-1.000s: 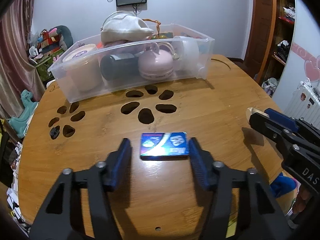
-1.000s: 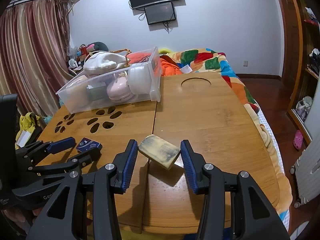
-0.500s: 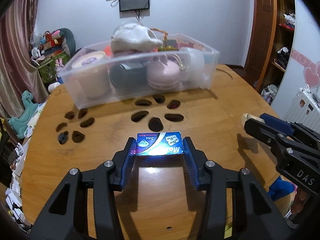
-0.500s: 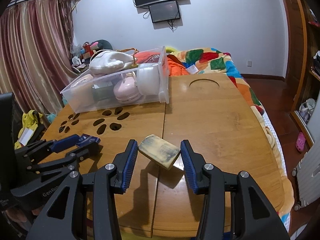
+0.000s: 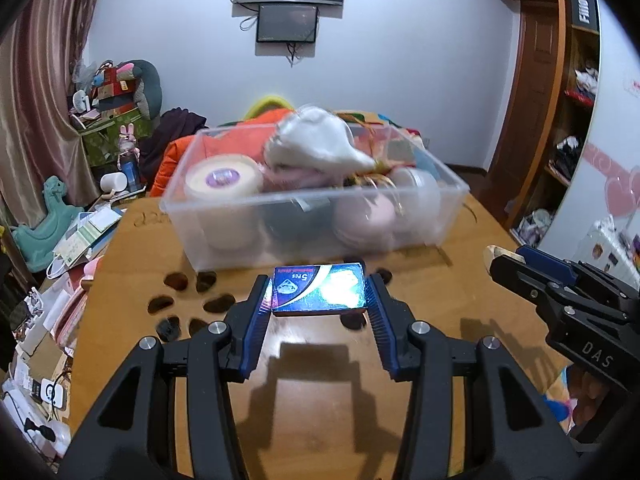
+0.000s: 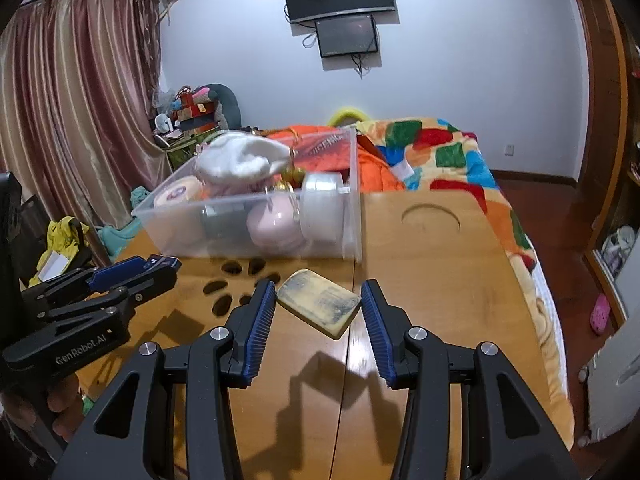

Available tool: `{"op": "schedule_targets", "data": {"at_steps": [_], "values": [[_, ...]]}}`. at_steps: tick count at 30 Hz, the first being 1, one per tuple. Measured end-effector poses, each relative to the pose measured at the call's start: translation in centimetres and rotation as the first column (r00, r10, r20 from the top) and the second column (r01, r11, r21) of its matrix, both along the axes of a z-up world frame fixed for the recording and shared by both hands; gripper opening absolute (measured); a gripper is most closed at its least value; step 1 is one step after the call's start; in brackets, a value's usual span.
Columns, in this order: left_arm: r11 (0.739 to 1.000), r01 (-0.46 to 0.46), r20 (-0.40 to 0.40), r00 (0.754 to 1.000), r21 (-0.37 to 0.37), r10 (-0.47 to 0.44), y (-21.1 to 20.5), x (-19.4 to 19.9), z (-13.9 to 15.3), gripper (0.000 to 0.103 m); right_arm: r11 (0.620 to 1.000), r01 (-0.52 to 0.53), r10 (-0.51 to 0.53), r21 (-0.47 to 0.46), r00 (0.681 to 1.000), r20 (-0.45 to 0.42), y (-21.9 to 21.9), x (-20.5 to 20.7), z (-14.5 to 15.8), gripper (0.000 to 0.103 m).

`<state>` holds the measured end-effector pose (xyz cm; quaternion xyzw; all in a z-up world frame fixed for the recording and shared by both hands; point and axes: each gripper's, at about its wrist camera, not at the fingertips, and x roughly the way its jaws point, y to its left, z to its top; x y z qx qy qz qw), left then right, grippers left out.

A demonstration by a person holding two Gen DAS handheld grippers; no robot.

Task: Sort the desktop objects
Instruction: 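Lift the card box with the left tool while the right tool grasps the beige sponge, then lower the card box and sponge into the clear box and open both tools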

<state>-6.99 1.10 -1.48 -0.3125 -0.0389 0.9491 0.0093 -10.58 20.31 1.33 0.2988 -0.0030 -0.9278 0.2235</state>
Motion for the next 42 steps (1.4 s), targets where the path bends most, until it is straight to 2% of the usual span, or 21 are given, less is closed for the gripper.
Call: {"op": "schedule_targets", "data": {"at_steps": [13,27,34,42], "values": [[0.999,-0.024,-0.052,0.998,0.033,0.026,-1.7,-3.3,2.9,0.047,0.998,-0.056,0.056,0.012,0.997,-0.045,-2.8,-3.5,2.7,0.041],[0.998,-0.034,-0.011,0.999,0.056,0.035,-2.7,-7.0,1.8,0.047,0.994,-0.105,0.106,0.021,0.994,-0.034,-6.1,-8.5,2.2,0.041],[0.999,-0.025,-0.015,1.000,0.028,0.026,-2.1,-7.4,1.7,0.047,0.993,-0.109,0.110,0.047,0.994,-0.018,-7.0,-9.5,1.3,0.042],[0.998,-0.016,-0.010,1.000,0.053,0.017,-2.3,-7.0,2.0,0.055,0.993,-0.096,0.099,0.074,0.994,-0.042,-7.0,-9.1,1.6,0.042]]}}
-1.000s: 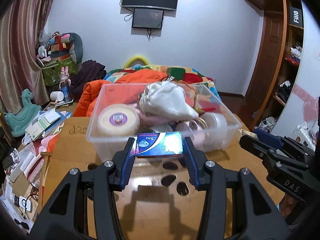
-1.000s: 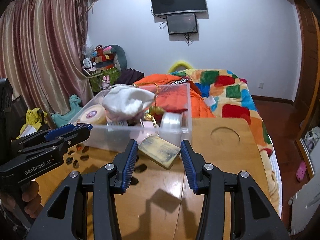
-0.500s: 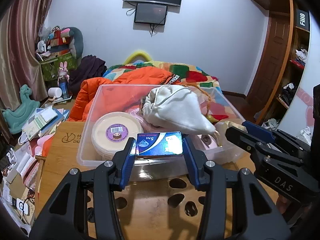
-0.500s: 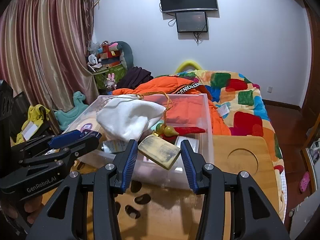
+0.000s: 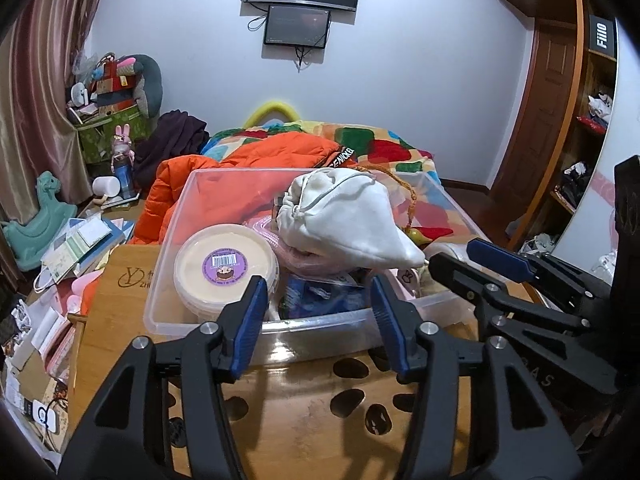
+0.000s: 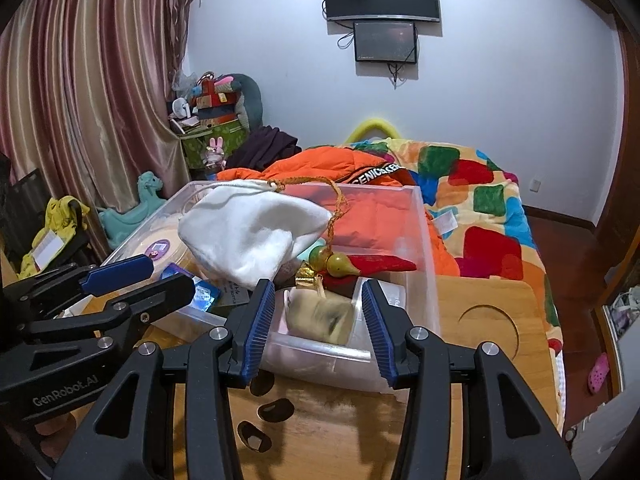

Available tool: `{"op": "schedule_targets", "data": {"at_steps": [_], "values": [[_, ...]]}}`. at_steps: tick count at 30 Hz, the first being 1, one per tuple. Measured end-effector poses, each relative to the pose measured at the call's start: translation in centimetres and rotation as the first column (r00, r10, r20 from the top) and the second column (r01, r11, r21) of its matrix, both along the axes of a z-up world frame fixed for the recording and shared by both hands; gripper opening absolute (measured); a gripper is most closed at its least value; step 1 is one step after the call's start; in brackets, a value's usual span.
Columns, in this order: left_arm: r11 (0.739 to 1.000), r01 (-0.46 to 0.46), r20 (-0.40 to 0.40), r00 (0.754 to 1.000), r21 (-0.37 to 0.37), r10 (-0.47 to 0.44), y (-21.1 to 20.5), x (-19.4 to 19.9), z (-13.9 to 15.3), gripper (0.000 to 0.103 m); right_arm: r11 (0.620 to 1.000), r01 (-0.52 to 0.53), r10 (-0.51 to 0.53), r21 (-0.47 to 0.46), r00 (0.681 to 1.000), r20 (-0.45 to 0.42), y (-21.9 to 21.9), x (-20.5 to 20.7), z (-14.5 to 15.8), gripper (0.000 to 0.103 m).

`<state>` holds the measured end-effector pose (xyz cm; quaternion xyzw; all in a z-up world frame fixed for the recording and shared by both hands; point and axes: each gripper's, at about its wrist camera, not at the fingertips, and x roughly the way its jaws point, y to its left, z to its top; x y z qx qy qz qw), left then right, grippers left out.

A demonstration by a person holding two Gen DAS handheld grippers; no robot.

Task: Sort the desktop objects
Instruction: 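Lower the card box and sponge into the clear box and open both tools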

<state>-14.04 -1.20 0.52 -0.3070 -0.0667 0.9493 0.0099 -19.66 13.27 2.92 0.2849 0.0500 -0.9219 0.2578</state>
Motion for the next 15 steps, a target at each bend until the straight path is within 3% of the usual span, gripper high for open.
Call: {"op": "schedule_targets", "data": {"at_steps": [4,6,15], "values": [[1.000,0.003,0.000,1.000,0.005,-0.003,0.0,0.2,0.1,0.056,1.000,0.009,-0.009,-0.002,1.000,-0.016,0.4,0.5,0.7,0.043],[1.000,0.007,-0.003,1.000,0.009,-0.007,0.0,0.6,0.3,0.058,1.000,0.022,-0.022,0.001,0.999,-0.024,0.7,0.8,1.0,0.048],[1.000,-0.017,-0.029,0.999,-0.019,0.016,0.3,2.5,1.5,0.076,0.998,0.061,-0.062,-0.025,0.997,-0.035,2.3,2.9,2.1,0.061]]}}
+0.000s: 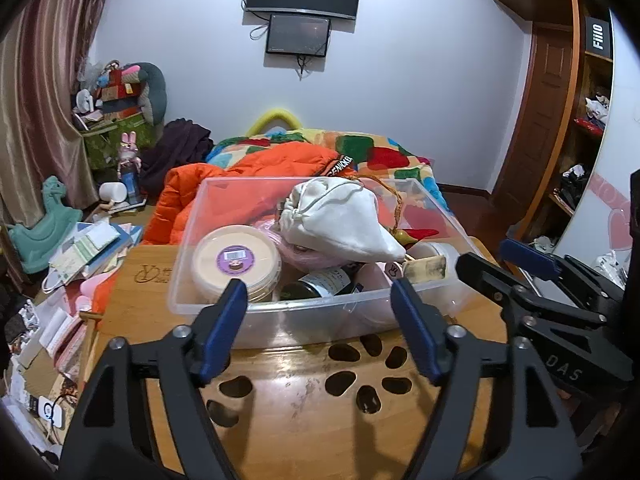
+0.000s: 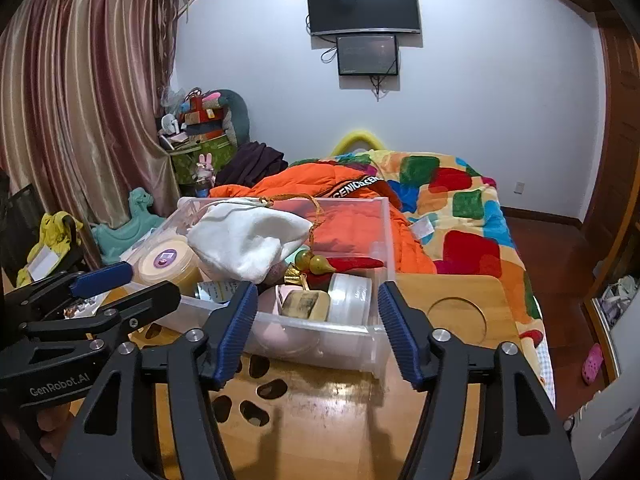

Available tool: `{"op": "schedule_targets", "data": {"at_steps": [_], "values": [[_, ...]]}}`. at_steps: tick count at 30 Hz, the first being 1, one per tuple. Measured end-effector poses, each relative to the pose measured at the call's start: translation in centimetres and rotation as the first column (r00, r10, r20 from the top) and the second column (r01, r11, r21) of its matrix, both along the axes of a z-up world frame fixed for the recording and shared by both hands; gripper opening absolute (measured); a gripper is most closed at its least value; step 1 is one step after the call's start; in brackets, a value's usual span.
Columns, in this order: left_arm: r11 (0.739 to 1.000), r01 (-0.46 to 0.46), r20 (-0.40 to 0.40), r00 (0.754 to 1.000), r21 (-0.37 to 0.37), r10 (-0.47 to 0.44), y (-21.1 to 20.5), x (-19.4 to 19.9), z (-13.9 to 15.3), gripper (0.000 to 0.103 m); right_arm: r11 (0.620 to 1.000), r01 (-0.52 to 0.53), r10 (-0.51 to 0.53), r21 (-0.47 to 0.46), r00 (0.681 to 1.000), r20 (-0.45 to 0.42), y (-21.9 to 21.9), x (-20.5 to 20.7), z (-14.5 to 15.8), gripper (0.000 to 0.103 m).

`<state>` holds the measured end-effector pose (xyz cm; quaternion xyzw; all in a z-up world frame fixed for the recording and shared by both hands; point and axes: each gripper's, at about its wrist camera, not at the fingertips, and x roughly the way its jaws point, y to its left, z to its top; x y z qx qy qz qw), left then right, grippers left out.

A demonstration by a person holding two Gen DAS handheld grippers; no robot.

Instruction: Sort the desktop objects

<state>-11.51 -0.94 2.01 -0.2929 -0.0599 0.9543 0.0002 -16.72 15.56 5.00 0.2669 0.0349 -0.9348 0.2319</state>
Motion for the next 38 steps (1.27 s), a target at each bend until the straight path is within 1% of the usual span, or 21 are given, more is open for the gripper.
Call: {"op": "schedule_targets", "data": {"at_steps": [2,5,6,7,8,10,13,16,19,23,26,33,35,36,38], "values": [[1.000,-0.004,-0.009,1.000,-0.005,0.004,0.0,0.7,0.3,0.082,1.000,0.009,-0.009,-0.003,1.000,-0.006,0.3,0.6,0.2,0.064],[1.000,-0.006,-0.023,1.000,-0.001,0.006,-0.1,1.8,0.8,0.088,1.000,0.007,-0.007,-0.007,1.000,0.002,0.5,1.5,0.4,0.066],[1.000,-0.004,-0.024,1.000,0.000,0.004,-0.2,2.0,0.9,0.089,1.000,0.009,-0.009,-0.010,1.000,0.001,0.6,1.8,0.5,0.067],[1.000,0.002,-0.025,1.000,0.002,-0.002,-0.1,2.4,1.0,0.089,1.000,0.013,-0.013,-0.012,1.000,-0.001,0.7,2.2,0.6,0.071],[1.000,0.006,-0.026,1.000,0.000,-0.006,-0.1,2.8,1.1,0.089,1.000,0.019,-0.019,-0.013,1.000,-0.004,0.8,2.5,0.6,0.077],[1.000,0.007,-0.032,0.999,-0.014,-0.008,0.2,3.5,1.3,0.089,0.999,0.030,-0.031,-0.014,0.999,-0.014,1.0,3.1,0.7,0.081],[0.999,0.003,-0.043,0.999,-0.038,-0.005,0.5,4.7,1.6,0.090,0.999,0.029,-0.030,-0.016,0.999,-0.024,1.1,4.5,0.8,0.082],[0.999,0.003,-0.058,0.998,-0.046,-0.006,0.8,6.0,1.7,0.090,0.999,0.034,-0.034,-0.020,0.999,-0.031,1.6,5.8,0.9,0.083],[0.998,-0.005,-0.070,0.998,-0.056,0.001,0.8,7.2,1.9,0.090,0.998,0.053,-0.054,-0.025,0.998,-0.042,2.2,6.8,0.9,0.087],[0.998,-0.015,-0.073,0.997,-0.053,0.011,0.7,8.5,1.8,0.090,0.996,0.088,-0.089,-0.019,0.994,-0.058,3.2,8.3,0.7,0.089],[0.998,-0.007,-0.065,0.998,-0.057,0.003,1.0,9.2,1.5,0.093,0.995,0.094,-0.095,-0.024,0.994,-0.055,3.7,9.1,0.5,0.089],[0.997,-0.021,-0.069,0.998,-0.079,0.015,1.4,10.3,0.9,0.093,0.996,0.086,-0.086,-0.008,0.995,-0.042,3.7,10.1,-0.4,0.089],[0.997,-0.022,-0.079,0.997,-0.076,0.016,1.4,10.5,0.8,0.093,0.997,0.082,-0.082,-0.006,0.996,-0.034,3.7,10.1,-0.8,0.089],[0.996,-0.020,-0.095,0.995,-0.082,0.012,1.5,10.6,0.8,0.093,0.997,0.081,-0.081,-0.005,0.996,-0.031,3.7,10.1,-0.9,0.089],[0.996,-0.018,-0.101,0.995,-0.092,0.009,1.8,10.6,0.9,0.093,0.997,0.081,-0.081,-0.005,0.996,-0.028,3.7,10.2,-1.1,0.089]]}}
